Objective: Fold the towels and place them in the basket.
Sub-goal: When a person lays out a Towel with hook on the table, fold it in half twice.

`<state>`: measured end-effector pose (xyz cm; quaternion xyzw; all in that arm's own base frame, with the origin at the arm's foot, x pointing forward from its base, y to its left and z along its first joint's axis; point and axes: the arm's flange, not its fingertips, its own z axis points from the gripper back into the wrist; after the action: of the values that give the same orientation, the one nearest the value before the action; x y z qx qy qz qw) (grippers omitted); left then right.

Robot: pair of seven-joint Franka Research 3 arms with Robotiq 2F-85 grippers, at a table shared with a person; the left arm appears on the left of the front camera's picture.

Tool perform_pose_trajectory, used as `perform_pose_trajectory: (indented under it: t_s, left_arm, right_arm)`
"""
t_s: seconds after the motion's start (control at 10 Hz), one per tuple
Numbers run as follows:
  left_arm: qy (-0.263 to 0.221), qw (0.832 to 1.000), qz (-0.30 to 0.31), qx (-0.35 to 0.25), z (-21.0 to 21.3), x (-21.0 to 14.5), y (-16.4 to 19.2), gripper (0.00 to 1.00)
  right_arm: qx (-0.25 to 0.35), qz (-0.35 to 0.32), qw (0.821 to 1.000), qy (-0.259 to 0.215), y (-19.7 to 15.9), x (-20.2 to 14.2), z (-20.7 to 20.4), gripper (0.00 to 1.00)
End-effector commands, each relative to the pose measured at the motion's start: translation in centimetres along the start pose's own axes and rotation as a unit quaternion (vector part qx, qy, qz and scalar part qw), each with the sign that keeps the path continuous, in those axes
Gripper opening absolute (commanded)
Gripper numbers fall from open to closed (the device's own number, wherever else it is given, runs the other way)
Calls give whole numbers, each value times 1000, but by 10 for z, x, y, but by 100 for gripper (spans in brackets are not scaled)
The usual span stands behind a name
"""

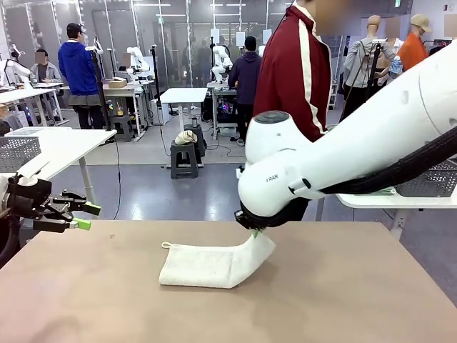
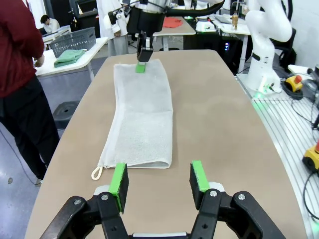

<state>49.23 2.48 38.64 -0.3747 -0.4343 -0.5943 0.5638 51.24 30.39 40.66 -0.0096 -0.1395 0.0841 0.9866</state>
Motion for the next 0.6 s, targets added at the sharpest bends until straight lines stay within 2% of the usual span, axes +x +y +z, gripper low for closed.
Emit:
perform_pose_trajectory:
  t_s: [0.0,0.3,0.5]
  left_arm:
    - [-1,1000,0,1,1,1,-2,64]
    - [-1,1000,0,1,1,1,-2,64]
    - [-1,1000,0,1,1,1,-2,64]
  right_arm:
    - [-10,-5,1000,11,54,28,0,0]
    - [3,-3,1000,30,139,48,-3,0]
    - [14,13,998,63,181,43,-6,0]
